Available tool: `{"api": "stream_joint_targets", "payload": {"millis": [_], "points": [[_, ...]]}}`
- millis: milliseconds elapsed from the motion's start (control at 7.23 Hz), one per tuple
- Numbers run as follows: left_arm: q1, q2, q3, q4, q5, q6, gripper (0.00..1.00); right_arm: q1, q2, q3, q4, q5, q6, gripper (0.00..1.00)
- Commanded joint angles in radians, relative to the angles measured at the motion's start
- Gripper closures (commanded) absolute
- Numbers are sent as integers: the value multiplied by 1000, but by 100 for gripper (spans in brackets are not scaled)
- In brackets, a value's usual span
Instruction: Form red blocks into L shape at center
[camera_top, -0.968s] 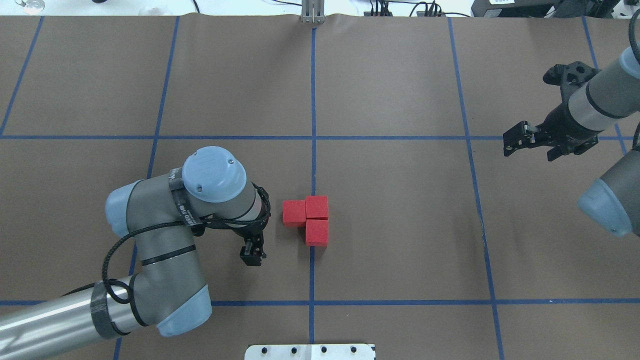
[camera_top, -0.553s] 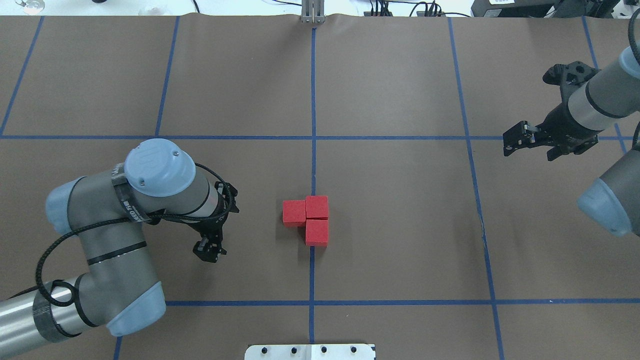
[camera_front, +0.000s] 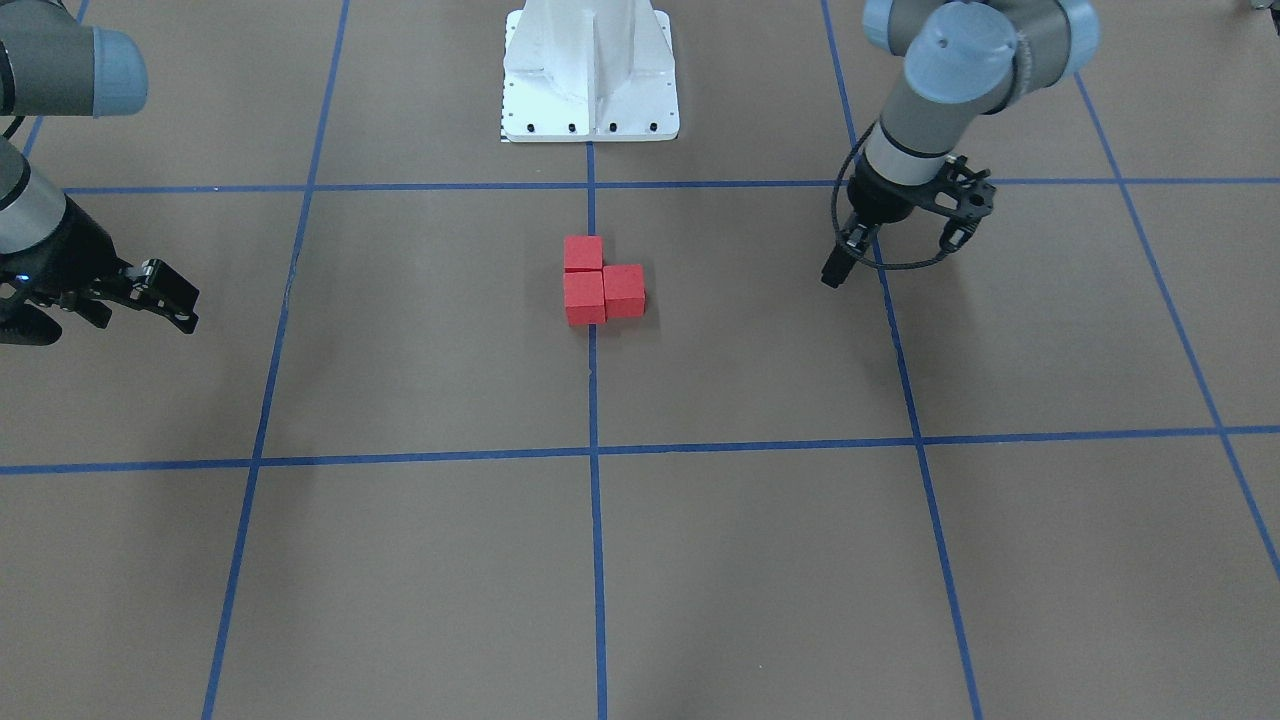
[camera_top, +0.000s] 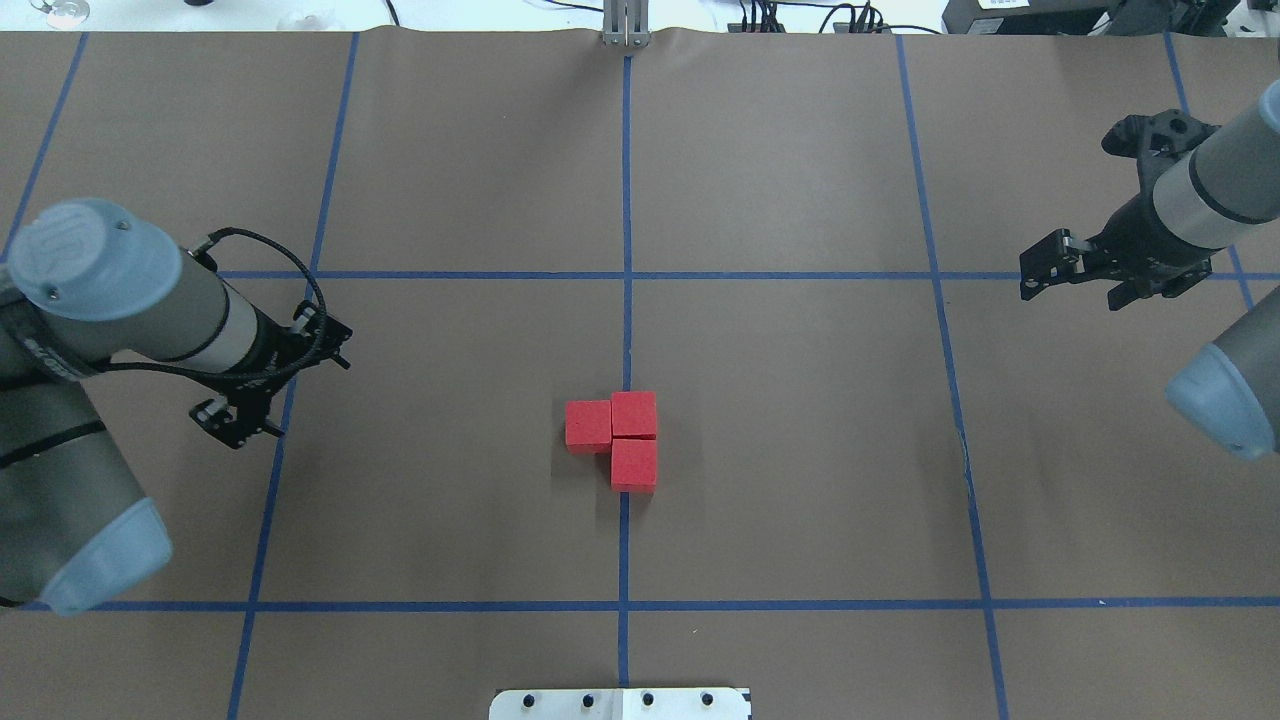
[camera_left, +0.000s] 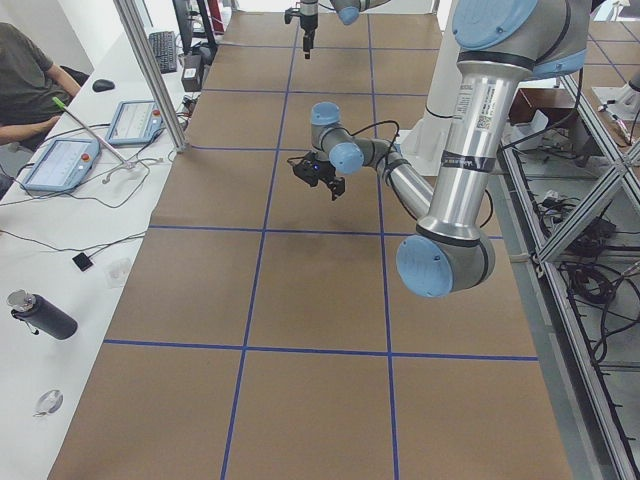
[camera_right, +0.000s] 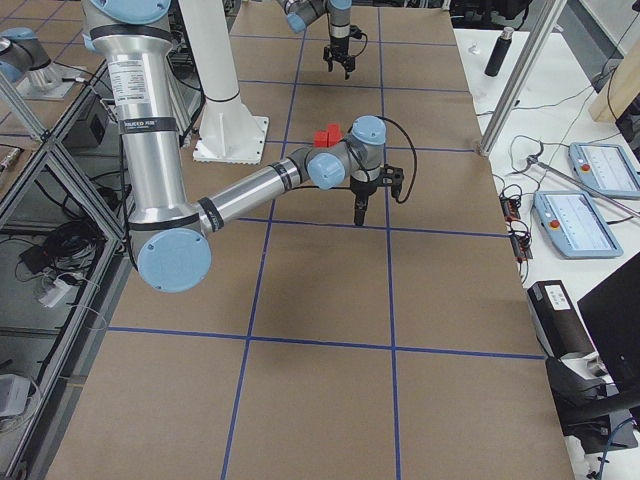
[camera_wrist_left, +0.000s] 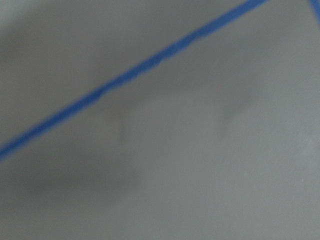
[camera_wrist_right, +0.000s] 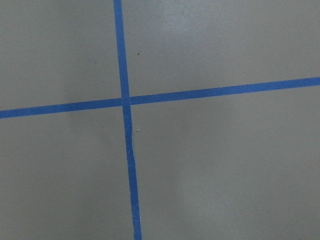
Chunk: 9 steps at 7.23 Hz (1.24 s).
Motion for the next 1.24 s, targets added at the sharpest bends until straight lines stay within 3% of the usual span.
{"api": "stream_joint_targets", "payload": {"millis": [0,138,553,1106], "points": [[-282,127,7,0,-246,610,0,88,-2,-53,-1,69,-125,0],[-385,181,29,2,-263,879,0,148,-2,-99,-3,102,-222,0],[-619,203,235,2,-264,1598,0,291,-2,-233,-9,136,-489,0],[-670,206,221,10,-264,1600,0,311,0,-256,-8,137,-514,0]]}}
